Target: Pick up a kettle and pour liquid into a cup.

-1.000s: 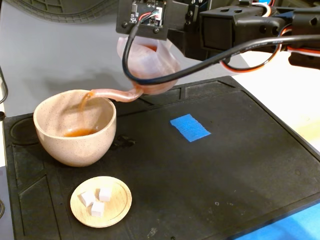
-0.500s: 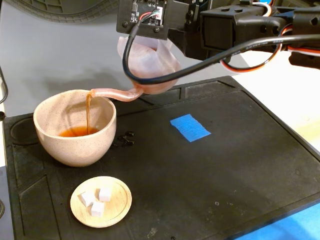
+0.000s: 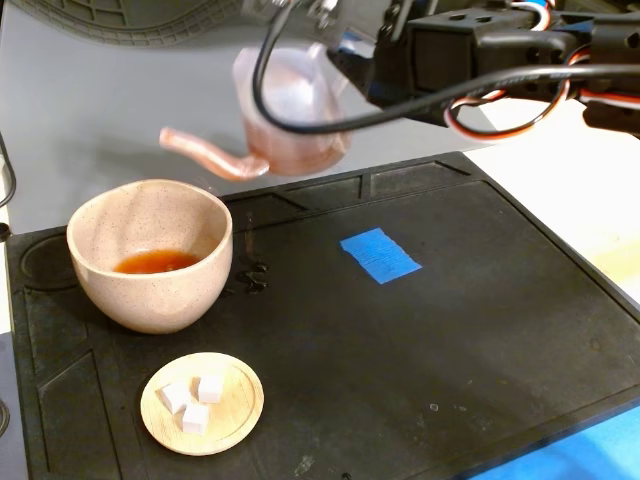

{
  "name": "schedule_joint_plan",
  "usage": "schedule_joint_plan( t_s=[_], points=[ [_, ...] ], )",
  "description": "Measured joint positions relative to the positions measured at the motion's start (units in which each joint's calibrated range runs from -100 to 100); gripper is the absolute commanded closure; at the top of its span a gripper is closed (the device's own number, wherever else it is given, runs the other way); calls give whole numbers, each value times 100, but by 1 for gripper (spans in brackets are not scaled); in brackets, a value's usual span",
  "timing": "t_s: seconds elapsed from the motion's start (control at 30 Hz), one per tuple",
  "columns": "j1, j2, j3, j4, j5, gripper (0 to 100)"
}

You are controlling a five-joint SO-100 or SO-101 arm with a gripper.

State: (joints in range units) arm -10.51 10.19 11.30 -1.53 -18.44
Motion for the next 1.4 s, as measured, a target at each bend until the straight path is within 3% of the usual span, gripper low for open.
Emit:
schedule_joint_plan(
  t_s=[0.1,0.3,0.63,0.8,1.4],
  points=[
    [204,0,0,0,-524,99],
    [627,-9,195,0,-922,99],
    [801,60,1324,0,-932,99],
    [801,634,1334,-674,-932,99],
    [1043,950,1587,-796,-786,99]
  ],
)
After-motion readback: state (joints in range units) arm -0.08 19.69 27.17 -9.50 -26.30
